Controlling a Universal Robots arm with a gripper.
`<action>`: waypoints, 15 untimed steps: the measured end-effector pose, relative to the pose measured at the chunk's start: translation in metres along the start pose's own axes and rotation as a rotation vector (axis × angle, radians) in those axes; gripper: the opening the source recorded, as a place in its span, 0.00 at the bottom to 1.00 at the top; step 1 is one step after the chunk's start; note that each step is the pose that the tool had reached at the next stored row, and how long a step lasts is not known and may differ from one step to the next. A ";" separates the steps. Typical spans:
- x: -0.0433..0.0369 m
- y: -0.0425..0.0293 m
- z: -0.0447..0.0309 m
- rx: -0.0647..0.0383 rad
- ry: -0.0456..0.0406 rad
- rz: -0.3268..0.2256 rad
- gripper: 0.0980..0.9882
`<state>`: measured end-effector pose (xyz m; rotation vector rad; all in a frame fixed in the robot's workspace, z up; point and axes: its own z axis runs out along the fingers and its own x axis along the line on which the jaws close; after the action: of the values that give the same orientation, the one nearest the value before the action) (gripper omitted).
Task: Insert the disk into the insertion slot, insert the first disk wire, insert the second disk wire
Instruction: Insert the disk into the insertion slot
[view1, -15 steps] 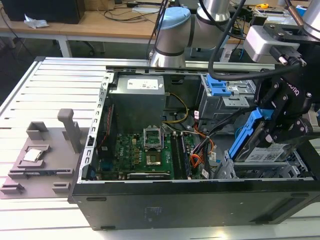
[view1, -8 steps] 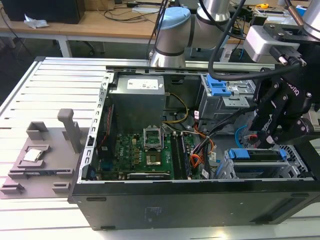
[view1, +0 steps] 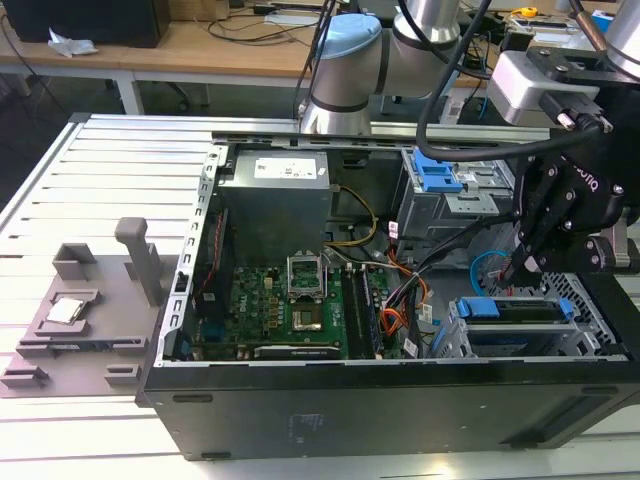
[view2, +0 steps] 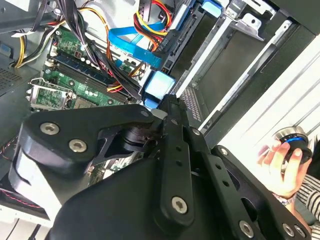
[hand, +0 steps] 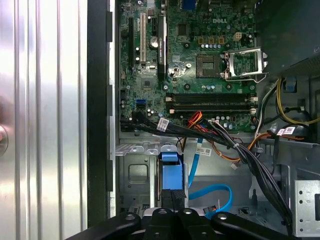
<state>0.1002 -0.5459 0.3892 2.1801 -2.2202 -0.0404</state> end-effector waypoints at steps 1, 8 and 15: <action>0.0000 0.0000 0.0000 0.000 0.0000 0.000 0.01; -0.0002 -0.0054 0.0001 0.000 -0.0002 0.000 0.01; -0.0004 -0.0104 0.0119 0.000 0.0000 0.000 0.01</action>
<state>0.1101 -0.5457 0.3769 2.1801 -2.2201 -0.0405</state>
